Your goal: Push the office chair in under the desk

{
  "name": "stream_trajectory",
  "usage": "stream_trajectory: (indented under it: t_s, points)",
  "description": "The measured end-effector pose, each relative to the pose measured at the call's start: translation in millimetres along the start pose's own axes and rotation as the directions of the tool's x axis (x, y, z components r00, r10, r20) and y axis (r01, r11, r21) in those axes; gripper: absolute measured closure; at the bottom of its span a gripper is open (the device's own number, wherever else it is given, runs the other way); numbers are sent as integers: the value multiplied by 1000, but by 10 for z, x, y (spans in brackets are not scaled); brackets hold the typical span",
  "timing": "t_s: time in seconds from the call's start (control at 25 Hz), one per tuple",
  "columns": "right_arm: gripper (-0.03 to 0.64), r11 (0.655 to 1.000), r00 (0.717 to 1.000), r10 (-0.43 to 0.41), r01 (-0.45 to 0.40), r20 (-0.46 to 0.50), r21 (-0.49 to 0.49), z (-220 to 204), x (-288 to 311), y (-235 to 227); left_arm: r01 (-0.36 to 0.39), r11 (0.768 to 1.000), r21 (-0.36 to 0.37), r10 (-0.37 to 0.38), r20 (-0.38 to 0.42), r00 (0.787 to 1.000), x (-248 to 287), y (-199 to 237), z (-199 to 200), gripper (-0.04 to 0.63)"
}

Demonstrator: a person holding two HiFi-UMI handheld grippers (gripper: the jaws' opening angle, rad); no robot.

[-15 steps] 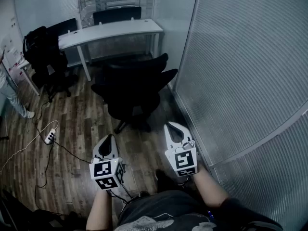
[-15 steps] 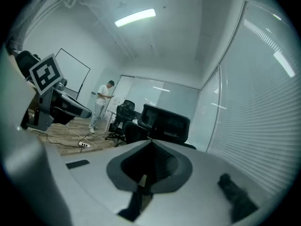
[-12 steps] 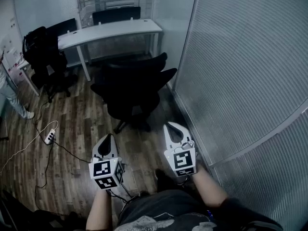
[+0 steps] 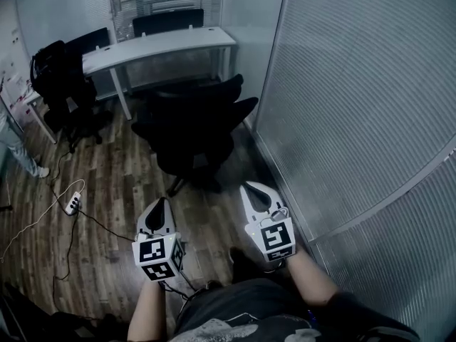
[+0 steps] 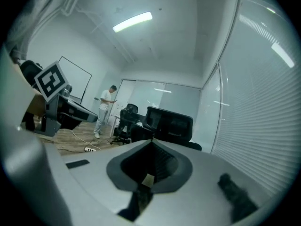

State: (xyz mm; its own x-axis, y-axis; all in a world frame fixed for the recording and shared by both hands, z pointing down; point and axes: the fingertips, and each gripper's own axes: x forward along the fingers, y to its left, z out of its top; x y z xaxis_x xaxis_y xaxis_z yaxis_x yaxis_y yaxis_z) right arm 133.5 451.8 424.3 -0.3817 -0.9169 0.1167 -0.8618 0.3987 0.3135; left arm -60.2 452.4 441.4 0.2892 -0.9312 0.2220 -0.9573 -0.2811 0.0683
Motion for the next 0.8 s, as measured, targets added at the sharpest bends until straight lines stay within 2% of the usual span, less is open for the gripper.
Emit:
stream_trajectory:
  t_s: [0.12, 0.32, 0.4, 0.48, 0.6, 0.8]
  points:
    - [594, 999, 1000, 20, -19, -10, 35, -39, -30, 45, -4, 1000, 18, 4, -1, 1000, -7, -2, -13, 580]
    - [594, 998, 998, -4, 8, -61, 59, -191, 95, -61, -12, 999, 32, 13, -31, 999, 85, 52, -51, 580]
    - [592, 996, 998, -29, 34, -64, 83, -207, 193, -169, -24, 997, 73, 27, -35, 999, 151, 83, -37, 580]
    - [592, 995, 996, -34, 41, -77, 90, -262, 312, -238, -48, 987, 152, 53, -28, 998, 233, 118, 6, 580]
    - [592, 997, 993, 16, -7, -118, 76, -346, 521, -270, -103, 963, 249, 105, 3, 994, 379, 172, 79, 580]
    - [592, 998, 994, 15, -9, -108, 60, -387, 906, -509, -132, 963, 237, 137, -6, 991, 744, 248, 139, 580]
